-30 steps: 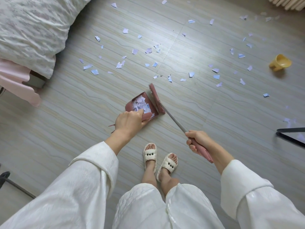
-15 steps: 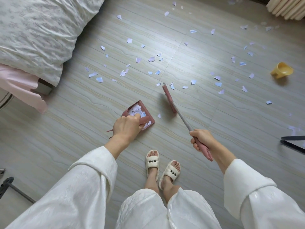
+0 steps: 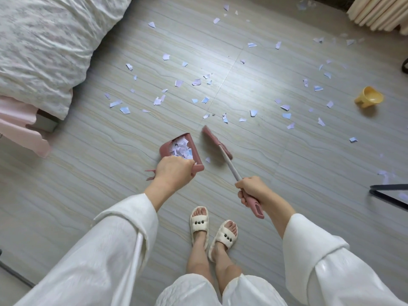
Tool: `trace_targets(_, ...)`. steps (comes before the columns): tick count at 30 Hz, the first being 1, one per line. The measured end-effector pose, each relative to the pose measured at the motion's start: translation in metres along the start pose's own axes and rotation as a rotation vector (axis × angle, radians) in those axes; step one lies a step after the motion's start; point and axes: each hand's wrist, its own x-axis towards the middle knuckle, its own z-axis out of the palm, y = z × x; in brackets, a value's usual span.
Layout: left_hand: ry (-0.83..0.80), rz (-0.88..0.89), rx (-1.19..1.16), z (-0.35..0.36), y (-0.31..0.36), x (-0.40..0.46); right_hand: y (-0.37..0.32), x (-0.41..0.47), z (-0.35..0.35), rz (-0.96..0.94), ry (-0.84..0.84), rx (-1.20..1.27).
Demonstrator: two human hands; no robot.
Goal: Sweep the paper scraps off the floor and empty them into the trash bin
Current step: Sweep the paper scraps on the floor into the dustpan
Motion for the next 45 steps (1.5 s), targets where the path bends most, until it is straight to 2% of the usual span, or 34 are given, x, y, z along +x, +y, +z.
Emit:
trace_targets(5, 0.03, -0.015, 0.082, -0.011, -0.01, 0.022, -0.01, 0.001, -0.01, 0.066, -0.009, 0.202)
trace_targets(11, 0.035, -0.284, 0.191, -0.031, -0.027, 0.048, -0.017, 0.002, -0.012, 0.096, -0.007, 0.233)
trace_targets(16, 0.089, -0.282, 0.129, -0.032, -0.041, 0.052, -0.031, 0.001, 0.016, 0.094, -0.016, 0.223)
trace_targets(18, 0.107, -0.258, 0.119, -0.032, -0.038, 0.055, -0.042, 0.001, 0.02, 0.123, -0.103, 0.299)
trace_targets(21, 0.13, -0.236, 0.102, -0.032, -0.036, 0.056, -0.06, -0.003, -0.008, 0.214, -0.313, 0.655)
trace_targets(22, 0.132, -0.239, 0.098, -0.031, -0.037, 0.056, -0.062, -0.007, -0.019, 0.22, -0.345, 0.707)
trace_targets(27, 0.151, -0.243, 0.099, -0.03, -0.045, 0.048, -0.052, -0.023, -0.02, 0.162, -0.268, 0.413)
trace_targets(31, 0.142, -0.22, 0.102, -0.026, -0.046, 0.041, -0.047, -0.021, -0.014, 0.057, -0.099, 0.194)
trace_targets(34, 0.104, -0.183, 0.115, -0.024, -0.054, 0.037, -0.041, -0.015, -0.013, 0.04, -0.032, 0.132)
trace_targets(40, 0.142, -0.05, 0.062, -0.016, -0.072, 0.038, -0.027, -0.003, 0.014, 0.06, 0.001, 0.122)
trace_targets(45, 0.178, 0.02, 0.027, -0.018, -0.07, 0.044, -0.033, -0.004, -0.001, 0.164, -0.224, 0.517)
